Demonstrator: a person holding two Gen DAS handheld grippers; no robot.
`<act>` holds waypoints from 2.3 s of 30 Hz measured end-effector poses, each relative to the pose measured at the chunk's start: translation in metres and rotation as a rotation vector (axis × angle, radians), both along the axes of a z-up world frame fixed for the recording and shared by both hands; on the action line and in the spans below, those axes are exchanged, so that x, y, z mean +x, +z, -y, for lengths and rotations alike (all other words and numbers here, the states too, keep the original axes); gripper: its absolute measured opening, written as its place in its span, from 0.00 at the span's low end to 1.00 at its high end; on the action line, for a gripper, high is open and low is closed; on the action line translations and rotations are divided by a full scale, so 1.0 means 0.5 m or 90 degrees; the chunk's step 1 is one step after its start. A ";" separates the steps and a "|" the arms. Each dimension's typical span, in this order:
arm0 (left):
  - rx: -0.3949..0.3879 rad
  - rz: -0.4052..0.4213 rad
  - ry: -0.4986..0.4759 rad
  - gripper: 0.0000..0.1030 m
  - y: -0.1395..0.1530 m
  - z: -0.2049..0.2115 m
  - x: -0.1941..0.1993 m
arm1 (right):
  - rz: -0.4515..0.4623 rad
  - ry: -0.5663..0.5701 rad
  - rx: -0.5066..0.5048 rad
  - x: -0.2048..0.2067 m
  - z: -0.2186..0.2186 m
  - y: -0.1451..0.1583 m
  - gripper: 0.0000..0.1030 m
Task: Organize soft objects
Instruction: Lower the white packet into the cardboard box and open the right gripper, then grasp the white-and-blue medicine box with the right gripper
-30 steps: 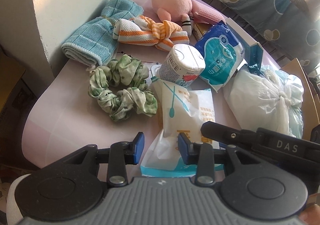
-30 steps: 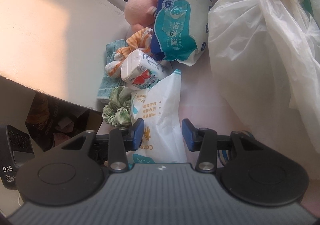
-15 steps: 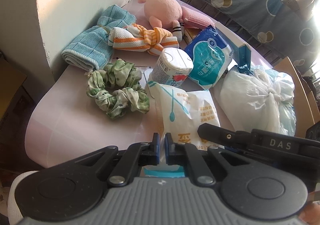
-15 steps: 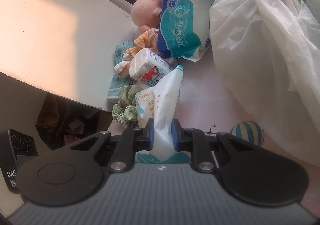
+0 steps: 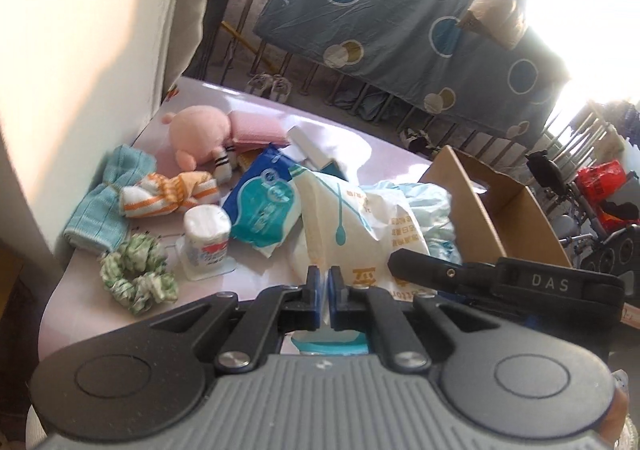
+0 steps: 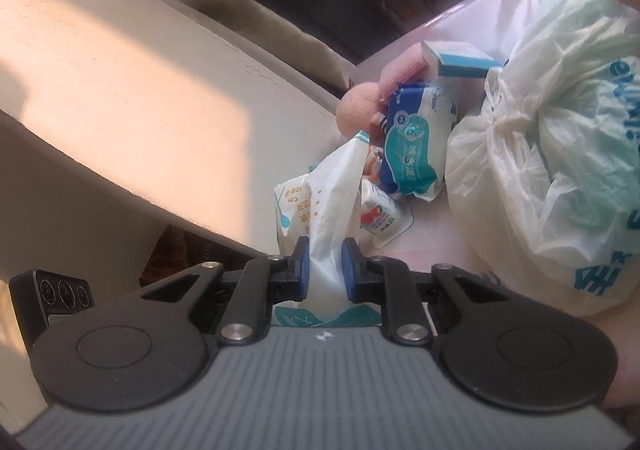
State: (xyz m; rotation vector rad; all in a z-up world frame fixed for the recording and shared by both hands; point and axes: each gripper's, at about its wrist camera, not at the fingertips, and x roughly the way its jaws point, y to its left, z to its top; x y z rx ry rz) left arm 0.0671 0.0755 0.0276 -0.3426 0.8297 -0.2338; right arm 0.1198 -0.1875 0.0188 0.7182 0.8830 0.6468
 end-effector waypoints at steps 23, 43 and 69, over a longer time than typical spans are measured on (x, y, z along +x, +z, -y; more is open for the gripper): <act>0.067 -0.055 -0.234 0.07 -0.017 0.590 0.492 | -0.089 -0.170 0.048 0.353 0.657 -0.043 0.15; 0.050 -0.042 -0.166 0.40 -0.002 0.430 0.480 | -0.215 -0.181 -0.109 0.508 0.552 -0.256 0.21; 0.103 -0.024 0.016 0.54 0.014 0.101 0.374 | -0.088 -0.052 0.100 0.451 0.331 0.031 0.50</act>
